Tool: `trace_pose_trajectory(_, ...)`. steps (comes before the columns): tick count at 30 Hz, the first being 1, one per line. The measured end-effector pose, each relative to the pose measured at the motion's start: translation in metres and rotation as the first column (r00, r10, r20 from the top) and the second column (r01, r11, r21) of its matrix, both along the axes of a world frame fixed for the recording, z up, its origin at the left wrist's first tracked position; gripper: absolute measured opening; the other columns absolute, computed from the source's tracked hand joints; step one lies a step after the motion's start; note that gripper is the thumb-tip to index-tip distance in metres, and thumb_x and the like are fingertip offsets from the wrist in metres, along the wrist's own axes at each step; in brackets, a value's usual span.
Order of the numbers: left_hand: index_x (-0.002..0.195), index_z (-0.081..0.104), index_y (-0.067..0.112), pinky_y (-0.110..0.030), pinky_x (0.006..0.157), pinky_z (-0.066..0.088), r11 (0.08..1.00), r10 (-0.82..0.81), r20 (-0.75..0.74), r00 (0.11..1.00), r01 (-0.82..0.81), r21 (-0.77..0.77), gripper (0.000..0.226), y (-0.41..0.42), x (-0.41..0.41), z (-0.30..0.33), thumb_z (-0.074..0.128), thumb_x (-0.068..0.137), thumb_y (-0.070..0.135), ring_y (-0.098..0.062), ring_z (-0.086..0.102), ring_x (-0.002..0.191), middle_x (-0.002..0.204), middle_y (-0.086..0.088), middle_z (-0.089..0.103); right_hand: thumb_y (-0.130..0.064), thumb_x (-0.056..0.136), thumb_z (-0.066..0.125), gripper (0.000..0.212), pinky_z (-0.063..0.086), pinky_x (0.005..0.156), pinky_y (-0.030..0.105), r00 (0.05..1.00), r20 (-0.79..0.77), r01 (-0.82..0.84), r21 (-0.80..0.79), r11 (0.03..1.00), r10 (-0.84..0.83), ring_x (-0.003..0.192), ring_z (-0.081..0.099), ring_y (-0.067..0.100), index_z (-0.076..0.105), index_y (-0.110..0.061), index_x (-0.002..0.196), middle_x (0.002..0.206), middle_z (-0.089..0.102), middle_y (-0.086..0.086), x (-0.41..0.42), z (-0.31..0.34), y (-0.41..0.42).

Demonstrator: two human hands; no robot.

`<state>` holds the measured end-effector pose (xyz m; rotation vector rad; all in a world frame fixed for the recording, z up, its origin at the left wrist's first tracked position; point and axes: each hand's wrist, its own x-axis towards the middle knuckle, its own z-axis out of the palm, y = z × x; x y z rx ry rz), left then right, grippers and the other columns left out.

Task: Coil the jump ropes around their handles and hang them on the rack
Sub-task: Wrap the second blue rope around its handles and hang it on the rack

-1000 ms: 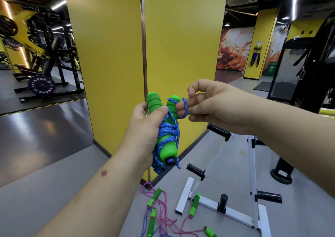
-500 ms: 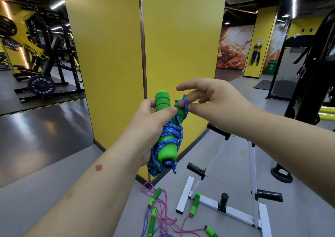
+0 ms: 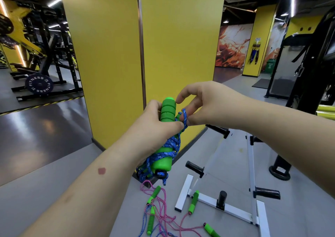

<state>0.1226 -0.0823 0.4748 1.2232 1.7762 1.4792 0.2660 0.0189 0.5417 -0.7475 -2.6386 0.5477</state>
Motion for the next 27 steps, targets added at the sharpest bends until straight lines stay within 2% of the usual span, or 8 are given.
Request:
trace_pose_trajectory(3, 0.111, 0.05, 0.032, -0.065, 0.077, 0.06, 0.998, -0.051, 0.035, 0.998, 0.052, -0.022, 0.063, -0.001, 0.001, -0.001, 0.084, 0.058, 0.037, -0.041, 0.074, 0.093, 0.107, -0.019, 0.07, -0.017, 0.078, 0.078, 0.037, 0.06, 0.073, 0.041, 1.0, -0.021, -0.01, 0.044, 0.999, 0.011, 0.078, 0.07, 0.007, 0.063, -0.038, 0.105, 0.08, 0.074, -0.021, 0.0, -0.004, 0.001)
trace_pose_trajectory(5, 0.121, 0.049, 0.023, -0.06, 0.075, 0.062, 0.992, -0.123, 0.177, 0.976, 0.127, -0.01, 0.068, -0.002, -0.001, -0.003, 0.085, 0.063, 0.021, -0.043, 0.075, 0.094, 0.11, -0.025, 0.069, -0.015, 0.079, 0.075, 0.035, 0.059, 0.073, 0.038, 0.998, -0.054, -0.012, 0.129, 0.992, 0.019, 0.078, 0.069, 0.003, 0.067, -0.038, 0.103, 0.078, 0.073, -0.02, 0.001, -0.005, 0.001)
trace_pose_trajectory(7, 0.128, 0.049, 0.014, -0.049, 0.071, 0.058, 0.98, -0.194, 0.329, 0.924, 0.195, 0.031, 0.061, -0.004, -0.004, -0.002, 0.076, 0.074, 0.009, -0.039, 0.076, 0.089, 0.112, -0.027, 0.068, -0.013, 0.08, 0.073, 0.032, 0.058, 0.076, 0.032, 0.995, -0.09, -0.022, 0.225, 0.974, 0.043, 0.081, 0.067, -0.003, 0.071, -0.036, 0.101, 0.079, 0.072, -0.019, 0.002, -0.005, 0.0)
trace_pose_trajectory(11, 0.124, 0.053, 0.009, -0.052, 0.076, 0.051, 0.978, -0.206, 0.457, 0.865, 0.191, 0.081, 0.055, 0.001, -0.009, 0.0, 0.055, 0.069, 0.009, -0.04, 0.074, 0.079, 0.112, -0.031, 0.065, -0.01, 0.082, 0.071, 0.031, 0.056, 0.082, 0.026, 0.984, -0.149, -0.051, 0.273, 0.961, 0.095, 0.086, 0.066, -0.007, 0.075, -0.033, 0.101, 0.083, 0.071, -0.018, 0.003, -0.01, 0.0)
trace_pose_trajectory(16, 0.13, 0.053, 0.004, -0.043, 0.069, 0.056, 0.966, -0.255, 0.467, 0.846, 0.21, 0.148, 0.058, -0.002, -0.01, 0.003, 0.059, 0.072, 0.011, -0.037, 0.072, 0.081, 0.106, -0.025, 0.068, -0.01, 0.081, 0.074, 0.026, 0.059, 0.079, 0.032, 0.917, -0.389, -0.03, 0.166, 0.986, 0.093, 0.087, 0.069, 0.001, 0.075, -0.034, 0.091, 0.08, 0.072, -0.016, 0.003, -0.017, 0.0)
trace_pose_trajectory(18, 0.131, 0.053, 0.003, -0.041, 0.066, 0.057, 0.966, -0.258, 0.443, 0.858, 0.218, 0.139, 0.059, -0.003, -0.011, 0.005, 0.062, 0.074, 0.012, -0.035, 0.072, 0.08, 0.104, -0.023, 0.068, -0.01, 0.08, 0.074, 0.026, 0.059, 0.077, 0.032, 0.903, -0.421, -0.029, 0.136, 0.99, 0.084, 0.083, 0.069, 0.002, 0.075, -0.034, 0.088, 0.077, 0.071, -0.016, 0.002, -0.018, -0.001)
trace_pose_trajectory(22, 0.131, 0.055, 0.001, -0.042, 0.066, 0.058, 0.965, -0.26, 0.463, 0.847, 0.214, 0.15, 0.057, -0.006, -0.015, 0.007, 0.066, 0.076, 0.012, -0.036, 0.073, 0.081, 0.104, -0.023, 0.069, -0.01, 0.081, 0.075, 0.022, 0.053, 0.075, 0.019, 0.891, -0.445, -0.042, 0.109, 0.993, 0.087, 0.083, 0.067, -0.002, 0.075, -0.03, 0.09, 0.079, 0.073, -0.012, 0.004, -0.015, -0.004)
trace_pose_trajectory(27, 0.131, 0.054, 0.004, -0.043, 0.068, 0.058, 0.973, -0.227, 0.465, 0.856, 0.178, 0.148, 0.058, -0.006, -0.015, 0.003, 0.067, 0.075, 0.011, -0.037, 0.075, 0.082, 0.109, -0.025, 0.068, -0.006, 0.085, 0.073, 0.018, 0.042, 0.061, 0.005, 0.849, -0.528, -0.022, 0.012, 1.0, 0.025, 0.065, 0.061, -0.01, 0.077, -0.024, 0.086, 0.071, 0.069, -0.025, 0.007, -0.009, -0.001)
